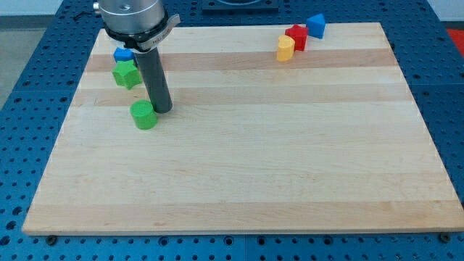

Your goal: Point your arm towards the red star

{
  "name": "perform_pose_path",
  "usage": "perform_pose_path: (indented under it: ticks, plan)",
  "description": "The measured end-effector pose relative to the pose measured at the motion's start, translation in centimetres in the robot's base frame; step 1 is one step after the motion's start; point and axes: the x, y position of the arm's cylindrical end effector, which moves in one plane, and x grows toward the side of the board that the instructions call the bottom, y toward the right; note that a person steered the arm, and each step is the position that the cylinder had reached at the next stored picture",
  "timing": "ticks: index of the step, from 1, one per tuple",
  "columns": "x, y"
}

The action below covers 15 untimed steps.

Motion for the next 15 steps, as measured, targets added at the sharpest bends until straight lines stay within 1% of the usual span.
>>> perform_pose_path:
  ticks: [1, 2, 3, 5, 6, 7, 8, 9, 10, 11, 12, 13, 14, 15]
  plan:
    - [0.0, 0.0]
    - [-3.4, 2.1]
    - [-6.3, 7.5]
    - [-6.8, 21.5]
    - [-6.8, 23.3]
    - [-5.5, 21.5]
    - [-5.3, 17.2]
    - [-5.3, 16.4]
    - [-5.3, 17.9]
    - [-5.3, 21.8]
    - [-5.2, 23.0]
    - [-4.5, 16.9]
    - [-7.1, 12.2]
    - [-13.9, 9.6]
